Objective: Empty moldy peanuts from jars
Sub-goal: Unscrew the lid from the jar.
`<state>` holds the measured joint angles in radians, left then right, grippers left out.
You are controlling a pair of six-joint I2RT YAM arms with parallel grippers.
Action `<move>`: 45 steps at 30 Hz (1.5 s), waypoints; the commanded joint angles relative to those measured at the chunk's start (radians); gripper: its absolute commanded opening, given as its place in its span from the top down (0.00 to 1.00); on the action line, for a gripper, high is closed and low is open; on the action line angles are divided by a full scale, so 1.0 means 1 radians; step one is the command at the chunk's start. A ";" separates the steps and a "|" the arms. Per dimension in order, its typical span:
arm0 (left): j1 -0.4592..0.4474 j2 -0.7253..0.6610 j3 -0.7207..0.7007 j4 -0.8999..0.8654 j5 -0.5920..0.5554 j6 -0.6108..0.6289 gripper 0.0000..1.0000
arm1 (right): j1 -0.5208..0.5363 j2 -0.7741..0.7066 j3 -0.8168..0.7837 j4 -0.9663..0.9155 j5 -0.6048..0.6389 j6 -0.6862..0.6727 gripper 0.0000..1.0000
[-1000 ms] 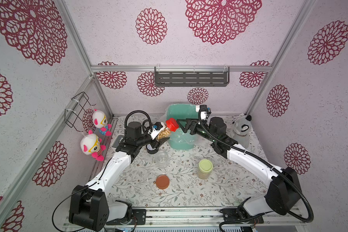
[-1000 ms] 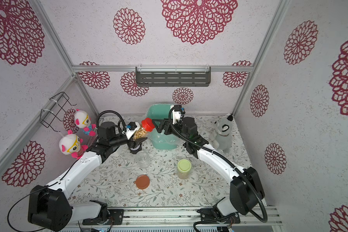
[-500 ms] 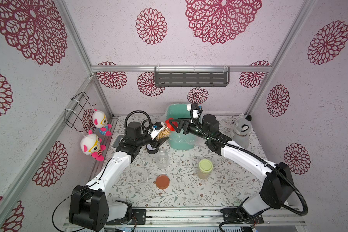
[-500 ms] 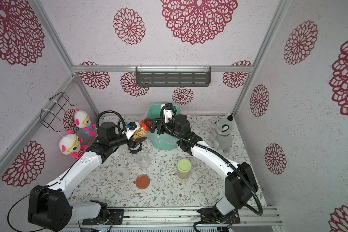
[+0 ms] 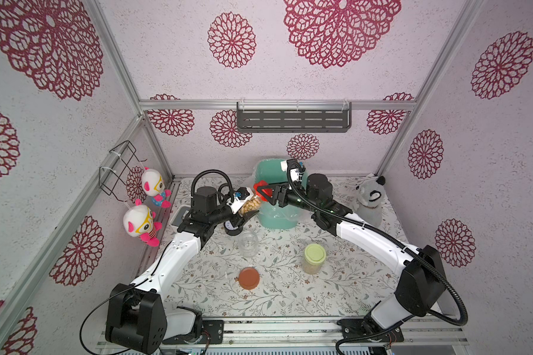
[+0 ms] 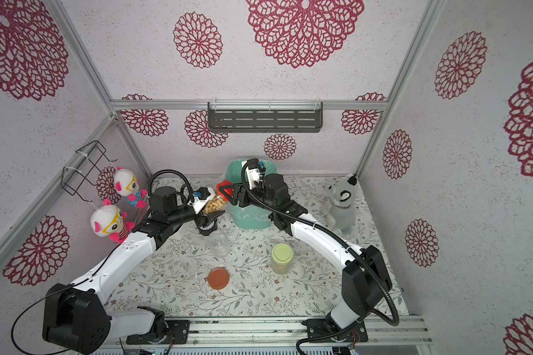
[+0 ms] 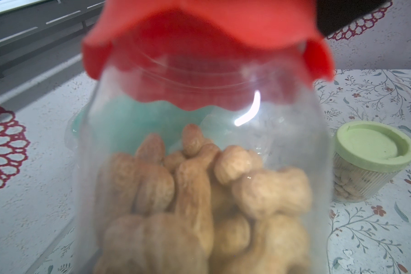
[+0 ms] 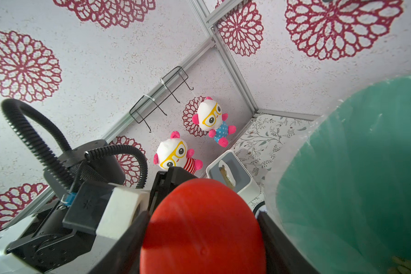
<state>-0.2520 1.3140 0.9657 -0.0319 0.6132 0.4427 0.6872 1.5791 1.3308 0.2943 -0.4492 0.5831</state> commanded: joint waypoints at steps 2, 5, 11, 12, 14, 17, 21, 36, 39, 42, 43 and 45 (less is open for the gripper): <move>0.007 -0.036 0.010 0.004 0.042 -0.002 1.00 | -0.006 -0.026 0.019 0.006 -0.098 -0.138 0.66; 0.013 -0.035 0.025 -0.036 0.109 0.006 1.00 | -0.019 -0.052 -0.011 0.018 -0.151 -0.233 0.72; 0.026 -0.026 0.050 -0.094 0.227 0.012 1.00 | -0.059 -0.097 -0.072 0.041 -0.279 -0.429 0.72; 0.029 -0.023 0.056 -0.108 0.241 0.015 1.00 | -0.063 -0.101 -0.077 0.038 -0.296 -0.454 0.72; 0.031 -0.018 0.067 -0.138 0.264 0.027 1.00 | -0.074 -0.108 -0.079 0.019 -0.331 -0.512 0.71; 0.031 -0.012 0.075 -0.163 0.281 0.040 1.00 | -0.091 -0.109 -0.076 -0.014 -0.386 -0.581 0.71; 0.034 -0.009 0.080 -0.182 0.293 0.051 1.00 | -0.116 -0.104 -0.065 -0.021 -0.450 -0.624 0.69; 0.037 0.012 0.096 -0.247 0.295 0.093 1.00 | -0.155 -0.097 -0.039 0.061 -0.569 -0.655 0.68; 0.036 0.017 0.099 -0.252 0.289 0.096 1.00 | -0.156 -0.112 -0.054 0.111 -0.571 -0.631 0.68; 0.037 0.021 0.100 -0.260 0.289 0.102 1.00 | -0.158 -0.131 -0.077 0.146 -0.580 -0.627 0.68; 0.036 0.021 0.099 -0.258 0.289 0.102 1.00 | -0.160 -0.134 -0.079 0.148 -0.588 -0.630 0.68; 0.037 0.021 0.102 -0.259 0.289 0.102 1.00 | -0.164 -0.134 -0.076 0.137 -0.603 -0.632 0.68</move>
<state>-0.2234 1.3293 1.0317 -0.2981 0.8814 0.5289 0.5331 1.4982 1.2476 0.3691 -1.0019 -0.0517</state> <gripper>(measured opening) 0.725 0.653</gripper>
